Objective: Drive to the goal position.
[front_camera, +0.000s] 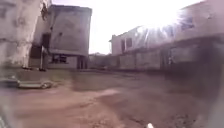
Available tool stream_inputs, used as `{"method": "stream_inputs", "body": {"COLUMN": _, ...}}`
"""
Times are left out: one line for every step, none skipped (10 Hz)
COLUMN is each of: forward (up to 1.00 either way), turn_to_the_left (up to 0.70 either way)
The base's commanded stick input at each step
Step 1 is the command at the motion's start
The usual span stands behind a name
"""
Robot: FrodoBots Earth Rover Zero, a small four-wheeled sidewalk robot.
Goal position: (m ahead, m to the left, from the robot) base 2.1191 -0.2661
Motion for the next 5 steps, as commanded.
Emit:
{"method": "stream_inputs", "body": {"forward": 0.70, "turn_to_the_left": -0.32}}
{"method": "stream_inputs", "body": {"forward": 0.70, "turn_to_the_left": -0.32}}
{"method": "stream_inputs", "body": {"forward": 0.70, "turn_to_the_left": -0.32}}
{"method": "stream_inputs", "body": {"forward": 0.70, "turn_to_the_left": -0.32}}
{"method": "stream_inputs", "body": {"forward": 0.70, "turn_to_the_left": -0.32}}
